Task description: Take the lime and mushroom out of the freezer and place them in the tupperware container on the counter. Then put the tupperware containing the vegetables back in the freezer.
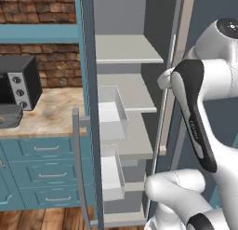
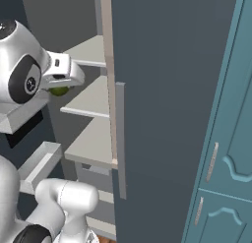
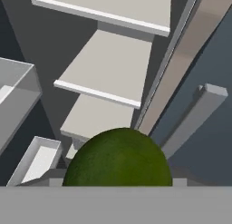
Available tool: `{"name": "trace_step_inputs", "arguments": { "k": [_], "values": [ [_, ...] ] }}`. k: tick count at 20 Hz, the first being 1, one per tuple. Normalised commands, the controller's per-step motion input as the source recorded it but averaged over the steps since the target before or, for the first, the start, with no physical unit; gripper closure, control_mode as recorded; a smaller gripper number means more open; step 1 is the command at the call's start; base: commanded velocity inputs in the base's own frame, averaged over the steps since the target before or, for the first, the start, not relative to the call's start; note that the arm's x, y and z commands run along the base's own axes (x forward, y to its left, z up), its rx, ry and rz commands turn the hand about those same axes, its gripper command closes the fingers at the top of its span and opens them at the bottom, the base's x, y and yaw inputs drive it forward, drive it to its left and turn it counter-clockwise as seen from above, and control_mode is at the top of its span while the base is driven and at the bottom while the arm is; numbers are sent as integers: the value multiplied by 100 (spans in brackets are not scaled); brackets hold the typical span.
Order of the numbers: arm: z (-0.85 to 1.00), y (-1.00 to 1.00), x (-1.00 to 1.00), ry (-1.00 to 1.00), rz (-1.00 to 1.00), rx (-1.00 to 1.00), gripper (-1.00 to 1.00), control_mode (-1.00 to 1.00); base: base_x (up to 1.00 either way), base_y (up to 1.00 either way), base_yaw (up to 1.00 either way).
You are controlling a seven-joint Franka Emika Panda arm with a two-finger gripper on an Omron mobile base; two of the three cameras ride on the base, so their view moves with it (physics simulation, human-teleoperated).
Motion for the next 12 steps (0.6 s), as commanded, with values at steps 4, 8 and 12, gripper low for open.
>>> {"name": "trace_step_inputs", "arguments": {
  "k": [4,8,12],
  "values": [
    [17,0,-100,0,7,1,100,-100,0,0,0],
    [-1,0,-31,0,1,0,100,-100,0,0,0],
    [-9,0,0,-1,0,0,100,-100,0,0,0]
  ]
}}
